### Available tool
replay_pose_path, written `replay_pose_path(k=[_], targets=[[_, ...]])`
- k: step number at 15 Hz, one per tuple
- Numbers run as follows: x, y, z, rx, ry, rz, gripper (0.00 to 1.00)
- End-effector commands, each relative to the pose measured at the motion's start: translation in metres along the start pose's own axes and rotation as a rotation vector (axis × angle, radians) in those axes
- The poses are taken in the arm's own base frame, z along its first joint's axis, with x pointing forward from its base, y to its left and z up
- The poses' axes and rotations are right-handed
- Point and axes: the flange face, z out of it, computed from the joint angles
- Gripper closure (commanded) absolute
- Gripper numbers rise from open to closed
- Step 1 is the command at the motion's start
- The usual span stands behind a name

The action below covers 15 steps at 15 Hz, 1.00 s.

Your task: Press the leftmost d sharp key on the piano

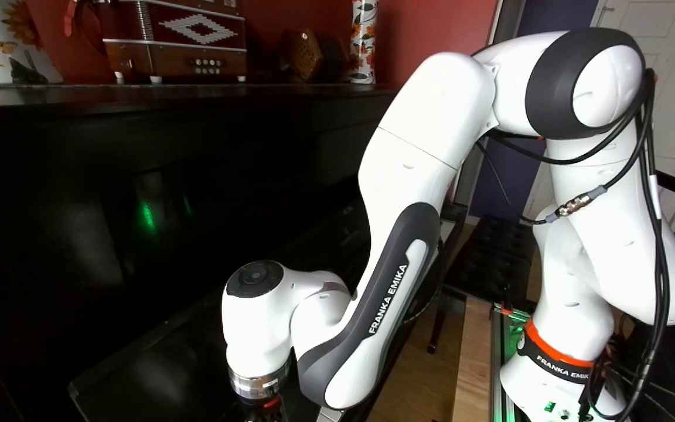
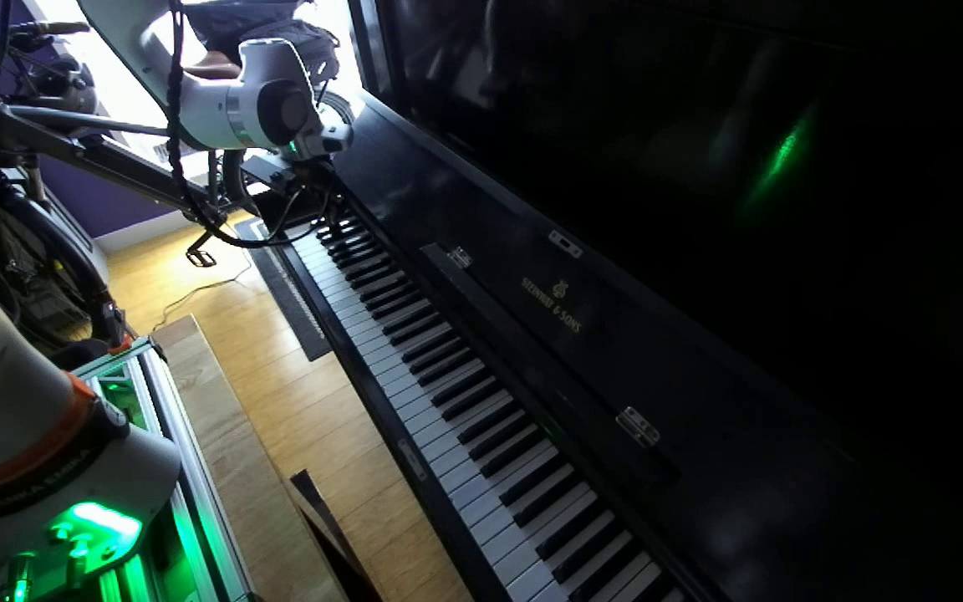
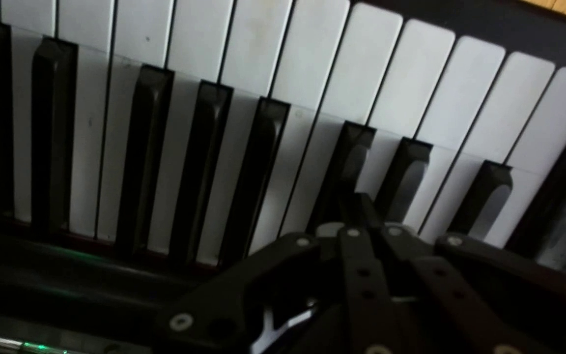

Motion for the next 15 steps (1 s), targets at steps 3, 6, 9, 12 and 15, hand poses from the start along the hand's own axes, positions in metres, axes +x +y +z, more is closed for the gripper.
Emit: replay_pose_path(k=[3,6,9,12,15], targets=[[0.001,-0.004,0.01,0.001,-0.002,0.0,1.0],[0.0,-0.003,0.014,0.003,-0.01,0.004,1.0],[0.0,-0.001,0.018,0.011,-0.022,0.019,1.0],[0.0,-0.001,0.018,0.016,-0.024,0.029,1.0],[0.0,-0.001,0.013,0.015,-0.024,0.04,1.0]])
